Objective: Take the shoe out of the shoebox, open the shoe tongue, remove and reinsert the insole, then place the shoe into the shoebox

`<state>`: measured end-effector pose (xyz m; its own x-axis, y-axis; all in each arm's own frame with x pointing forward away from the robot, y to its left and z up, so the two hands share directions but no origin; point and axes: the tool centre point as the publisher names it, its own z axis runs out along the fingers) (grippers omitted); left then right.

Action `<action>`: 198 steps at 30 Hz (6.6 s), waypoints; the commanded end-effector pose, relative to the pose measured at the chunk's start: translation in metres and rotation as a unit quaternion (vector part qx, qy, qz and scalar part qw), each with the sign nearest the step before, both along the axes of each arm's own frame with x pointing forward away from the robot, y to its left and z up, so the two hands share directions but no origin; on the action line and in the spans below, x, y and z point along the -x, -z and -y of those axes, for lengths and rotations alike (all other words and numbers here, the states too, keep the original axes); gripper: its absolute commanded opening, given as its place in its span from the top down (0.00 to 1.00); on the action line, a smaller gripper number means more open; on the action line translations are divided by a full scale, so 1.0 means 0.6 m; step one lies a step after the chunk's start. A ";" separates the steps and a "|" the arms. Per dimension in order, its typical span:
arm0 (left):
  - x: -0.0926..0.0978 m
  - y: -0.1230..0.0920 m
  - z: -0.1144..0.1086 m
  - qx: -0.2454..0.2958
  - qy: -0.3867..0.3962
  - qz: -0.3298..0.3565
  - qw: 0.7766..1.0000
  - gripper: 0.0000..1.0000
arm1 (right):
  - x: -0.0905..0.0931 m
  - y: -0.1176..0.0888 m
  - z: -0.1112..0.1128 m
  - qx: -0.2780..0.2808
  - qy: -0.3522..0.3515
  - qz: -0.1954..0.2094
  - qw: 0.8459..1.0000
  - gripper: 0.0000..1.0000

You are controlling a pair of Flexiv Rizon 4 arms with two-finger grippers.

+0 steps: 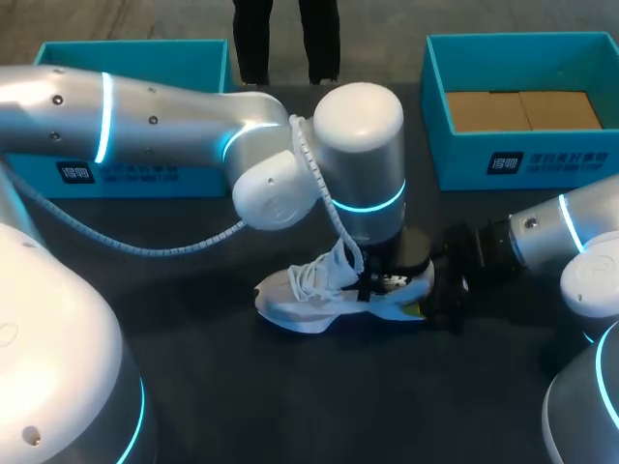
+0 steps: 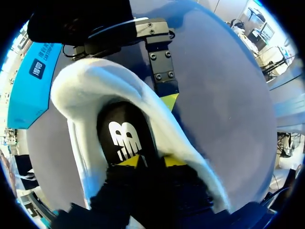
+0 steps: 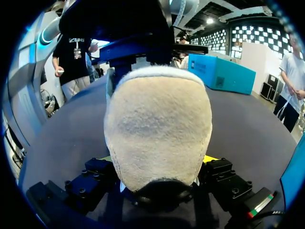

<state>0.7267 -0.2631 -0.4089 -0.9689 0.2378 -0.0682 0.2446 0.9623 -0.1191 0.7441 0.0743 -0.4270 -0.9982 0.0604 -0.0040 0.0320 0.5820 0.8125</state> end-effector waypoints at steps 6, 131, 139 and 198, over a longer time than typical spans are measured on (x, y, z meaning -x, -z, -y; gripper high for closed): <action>-0.006 0.013 -0.008 0.012 -0.006 0.025 1.000 1.00 | 0.000 -0.002 -0.005 0.002 0.000 0.000 1.000 1.00; 0.032 -0.246 -0.002 0.190 0.044 0.046 0.980 0.39 | 0.000 -0.002 -0.005 0.002 0.000 0.000 1.000 1.00; 0.036 -0.227 -0.010 0.195 0.004 0.120 0.974 0.29 | 0.000 -0.002 -0.005 0.002 0.000 0.000 1.000 1.00; 0.014 -0.142 0.054 0.217 -0.089 0.209 0.950 0.46 | 0.000 -0.002 -0.005 0.002 0.000 0.000 1.000 1.00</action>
<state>0.7172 -0.2857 -0.3196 -0.8599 -0.0605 -0.5069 0.2015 0.8721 -0.4460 0.7438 0.0754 -0.4254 -0.9981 0.0607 -0.0037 0.0323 0.5809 0.8133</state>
